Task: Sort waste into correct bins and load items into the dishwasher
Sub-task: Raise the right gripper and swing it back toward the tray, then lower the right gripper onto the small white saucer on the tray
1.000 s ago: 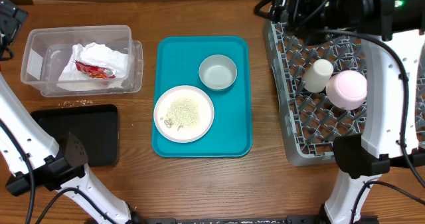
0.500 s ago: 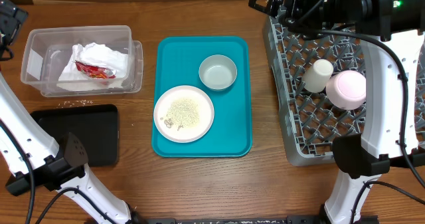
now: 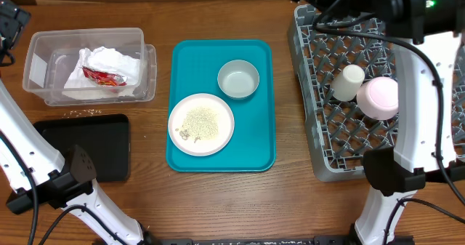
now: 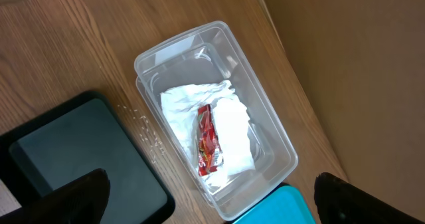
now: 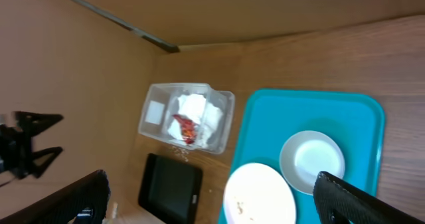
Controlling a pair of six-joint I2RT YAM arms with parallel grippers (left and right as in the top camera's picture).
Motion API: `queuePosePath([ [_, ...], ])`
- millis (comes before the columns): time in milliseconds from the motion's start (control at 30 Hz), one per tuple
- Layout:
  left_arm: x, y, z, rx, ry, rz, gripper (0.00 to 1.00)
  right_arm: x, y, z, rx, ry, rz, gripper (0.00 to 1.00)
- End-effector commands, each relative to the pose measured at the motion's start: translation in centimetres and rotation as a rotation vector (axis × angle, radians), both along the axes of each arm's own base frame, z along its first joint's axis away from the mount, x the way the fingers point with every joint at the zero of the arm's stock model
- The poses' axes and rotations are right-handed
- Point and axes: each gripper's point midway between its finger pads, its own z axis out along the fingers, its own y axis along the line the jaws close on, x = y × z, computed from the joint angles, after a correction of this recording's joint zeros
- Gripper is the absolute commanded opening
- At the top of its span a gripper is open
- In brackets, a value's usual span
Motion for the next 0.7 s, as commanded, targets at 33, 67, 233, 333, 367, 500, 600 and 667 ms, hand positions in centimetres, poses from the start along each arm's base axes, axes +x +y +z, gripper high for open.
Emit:
queuePosePath([
  [33, 0.3, 0.0, -0.5, 0.012, 0.023, -0.018, 1.00, 0.7, 0.5, -2.7, -0.137, 0.005, -0.062, 1.00],
  [67, 0.3, 0.0, -0.5, 0.012, 0.023, -0.018, 1.00, 0.8, 0.9, -3.5, -0.163, 0.015, -0.069, 1.00],
  [233, 0.3, 0.0, -0.5, 0.012, 0.023, -0.018, 1.00, 1.3, 4.0, -9.2, -0.288, 0.063, -0.059, 1.00],
  [333, 0.3, 0.0, -0.5, 0.012, 0.023, -0.018, 1.00, 1.8, 5.7, -12.6, -0.353, 0.065, -0.061, 0.92],
  [367, 0.3, 0.0, -0.5, 0.012, 0.023, -0.018, 1.00, 2.0, 6.2, -13.5, -0.366, 0.062, -0.068, 0.90],
  [500, 0.3, 0.0, -0.5, 0.012, 0.023, -0.018, 1.00, 3.3, 7.8, -17.8, -0.406, 0.048, -0.128, 0.85],
  [600, 0.3, 0.0, -0.5, 0.012, 0.023, -0.018, 1.00, 4.0, 9.3, -20.1, -0.396, 0.030, -0.117, 0.85],
  [667, 0.3, 0.0, -0.5, 0.012, 0.023, -0.018, 1.00, 4.5, 9.9, -21.4, -0.394, 0.028, -0.113, 0.85],
])
